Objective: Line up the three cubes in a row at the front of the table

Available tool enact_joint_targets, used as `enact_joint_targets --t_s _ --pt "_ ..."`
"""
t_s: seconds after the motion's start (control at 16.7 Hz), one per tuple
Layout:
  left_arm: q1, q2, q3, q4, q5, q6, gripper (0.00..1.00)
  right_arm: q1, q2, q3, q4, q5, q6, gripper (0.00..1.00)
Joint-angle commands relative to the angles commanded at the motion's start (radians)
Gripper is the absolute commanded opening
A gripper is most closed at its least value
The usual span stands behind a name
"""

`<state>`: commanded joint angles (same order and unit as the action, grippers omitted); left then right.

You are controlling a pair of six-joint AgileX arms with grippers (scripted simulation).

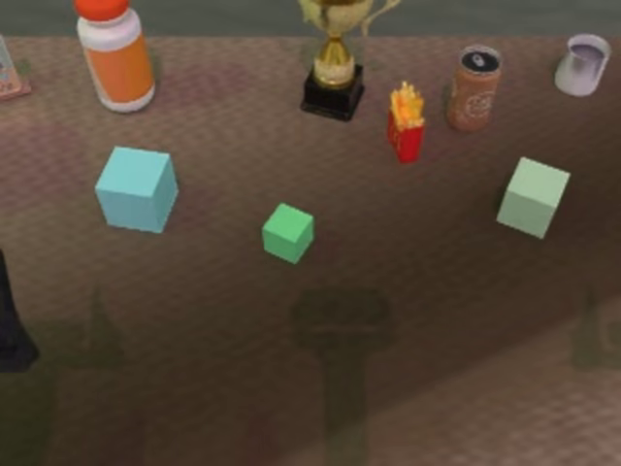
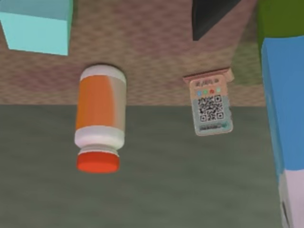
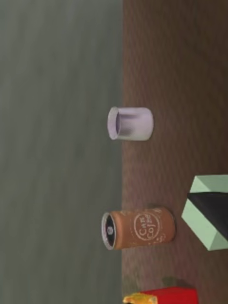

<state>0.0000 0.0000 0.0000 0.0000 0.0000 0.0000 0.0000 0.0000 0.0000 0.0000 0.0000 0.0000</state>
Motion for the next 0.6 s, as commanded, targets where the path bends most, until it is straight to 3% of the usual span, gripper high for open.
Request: enact_joint_targets --t_s 0.3,0.6 --pt "-0.028 0.050 0.060 -0.051 0.011 0.005 1.00 0.000 0.000 0.000 0.000 0.000 0.000 1.00" --pt "-0.133 0.320 0.356 -0.295 0.045 0.023 1.00 0.000 0.000 0.000 0.000 0.000 0.000 1.00"
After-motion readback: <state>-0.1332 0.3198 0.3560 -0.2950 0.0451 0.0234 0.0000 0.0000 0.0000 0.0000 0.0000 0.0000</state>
